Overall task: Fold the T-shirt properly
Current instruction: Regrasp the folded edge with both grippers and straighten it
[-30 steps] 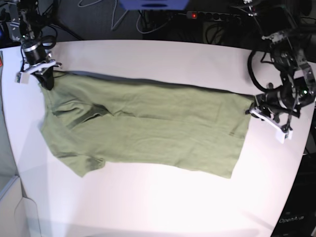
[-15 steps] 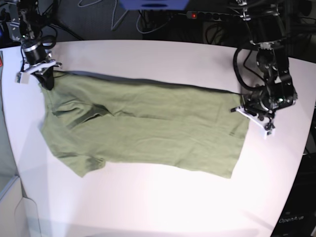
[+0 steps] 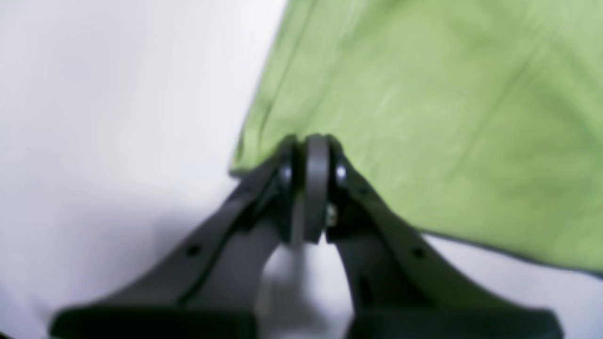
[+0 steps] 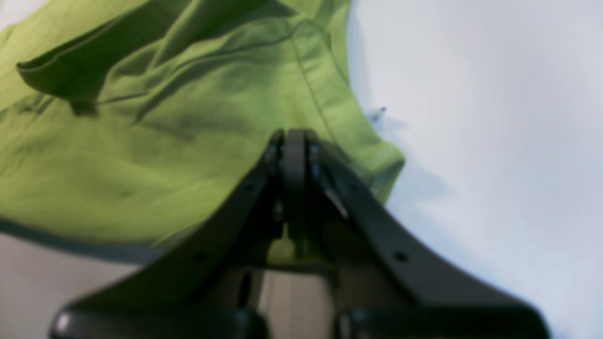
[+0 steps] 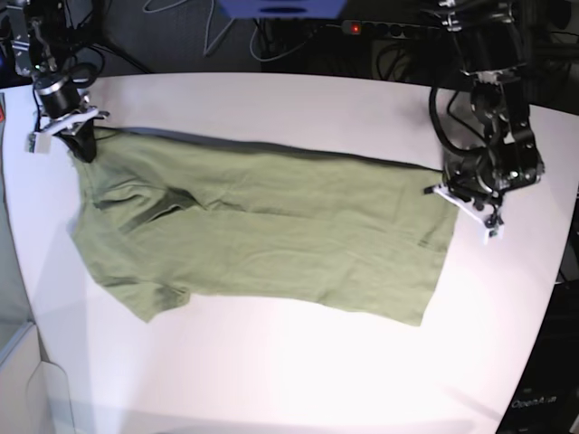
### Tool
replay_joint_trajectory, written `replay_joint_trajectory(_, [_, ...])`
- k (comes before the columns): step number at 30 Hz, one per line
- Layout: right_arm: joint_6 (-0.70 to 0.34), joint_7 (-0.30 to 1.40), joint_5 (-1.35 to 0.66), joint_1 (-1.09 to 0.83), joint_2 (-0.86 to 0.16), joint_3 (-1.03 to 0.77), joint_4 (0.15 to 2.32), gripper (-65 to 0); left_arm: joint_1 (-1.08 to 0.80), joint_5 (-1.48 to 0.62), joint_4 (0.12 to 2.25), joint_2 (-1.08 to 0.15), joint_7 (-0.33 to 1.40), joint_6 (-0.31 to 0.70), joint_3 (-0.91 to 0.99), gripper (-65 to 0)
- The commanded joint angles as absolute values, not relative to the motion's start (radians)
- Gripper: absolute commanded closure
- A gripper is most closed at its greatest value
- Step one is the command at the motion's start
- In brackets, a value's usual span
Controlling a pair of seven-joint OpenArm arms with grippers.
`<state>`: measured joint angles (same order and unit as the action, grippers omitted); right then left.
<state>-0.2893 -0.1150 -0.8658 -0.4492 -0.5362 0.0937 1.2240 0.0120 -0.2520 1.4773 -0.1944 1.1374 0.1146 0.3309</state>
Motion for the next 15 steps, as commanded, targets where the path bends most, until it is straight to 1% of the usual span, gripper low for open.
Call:
replay_joint_trajectory(1, [-0.232, 0.047, -0.819, -0.484, -0.547, 0.102, 1.199, -0.4, 0.024, -0.246, 1.488, -0.203, 1.156, 0.114, 0.332, -3.3])
replay_joint_trajectory(15, [-0.232, 0.053, -0.819, -0.479, -0.55, 0.104, 1.199, -0.4, -0.137, -0.246, 1.5, -0.203, 1.159, 0.117, 0.331, -3.3])
